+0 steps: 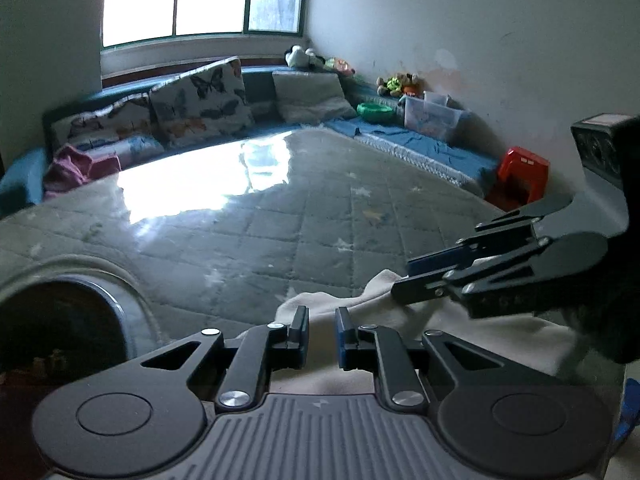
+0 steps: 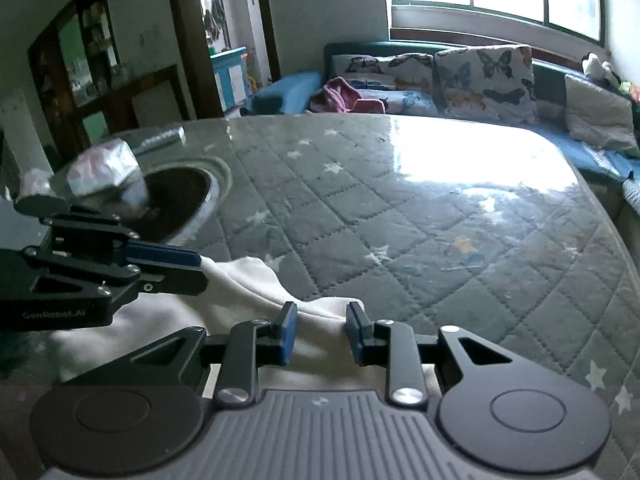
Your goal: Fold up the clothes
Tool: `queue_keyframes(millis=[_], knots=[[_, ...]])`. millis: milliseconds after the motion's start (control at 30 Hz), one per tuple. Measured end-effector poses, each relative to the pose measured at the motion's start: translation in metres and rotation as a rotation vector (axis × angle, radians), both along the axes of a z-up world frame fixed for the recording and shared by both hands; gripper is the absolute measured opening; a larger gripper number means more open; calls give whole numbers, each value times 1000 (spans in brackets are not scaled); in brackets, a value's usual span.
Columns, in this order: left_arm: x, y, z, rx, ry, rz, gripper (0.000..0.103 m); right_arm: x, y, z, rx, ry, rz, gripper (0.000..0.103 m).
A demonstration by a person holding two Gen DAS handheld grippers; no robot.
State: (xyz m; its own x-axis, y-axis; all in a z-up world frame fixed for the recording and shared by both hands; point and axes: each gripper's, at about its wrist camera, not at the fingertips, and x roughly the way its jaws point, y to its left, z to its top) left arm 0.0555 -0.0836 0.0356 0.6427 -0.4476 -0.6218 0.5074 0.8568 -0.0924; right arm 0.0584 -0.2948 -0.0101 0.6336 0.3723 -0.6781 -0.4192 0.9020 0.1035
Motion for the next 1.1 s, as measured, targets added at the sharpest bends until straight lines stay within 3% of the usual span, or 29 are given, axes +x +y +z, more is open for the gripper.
queue_keyframes(millis=[133, 533, 667, 733, 933, 1100], knots=[[12, -2, -13, 17, 42, 28, 15, 1, 4, -7, -22, -18, 1, 27], [13, -4, -15, 13, 39, 45, 15, -31, -28, 2, 4, -37, -56, 27], [14, -5, -15, 17, 39, 46, 16, -29, -44, -9, 19, -27, -101, 15], [14, -6, -15, 19, 39, 50, 16, -29, -47, -7, 36, -27, -110, 14], [12, -8, -14, 23, 28, 55, 16, -44, -52, 2, -5, -49, -97, 15], [-12, -16, -1, 28, -28, 17, 16, -58, -52, 3, -35, -38, -68, 15]])
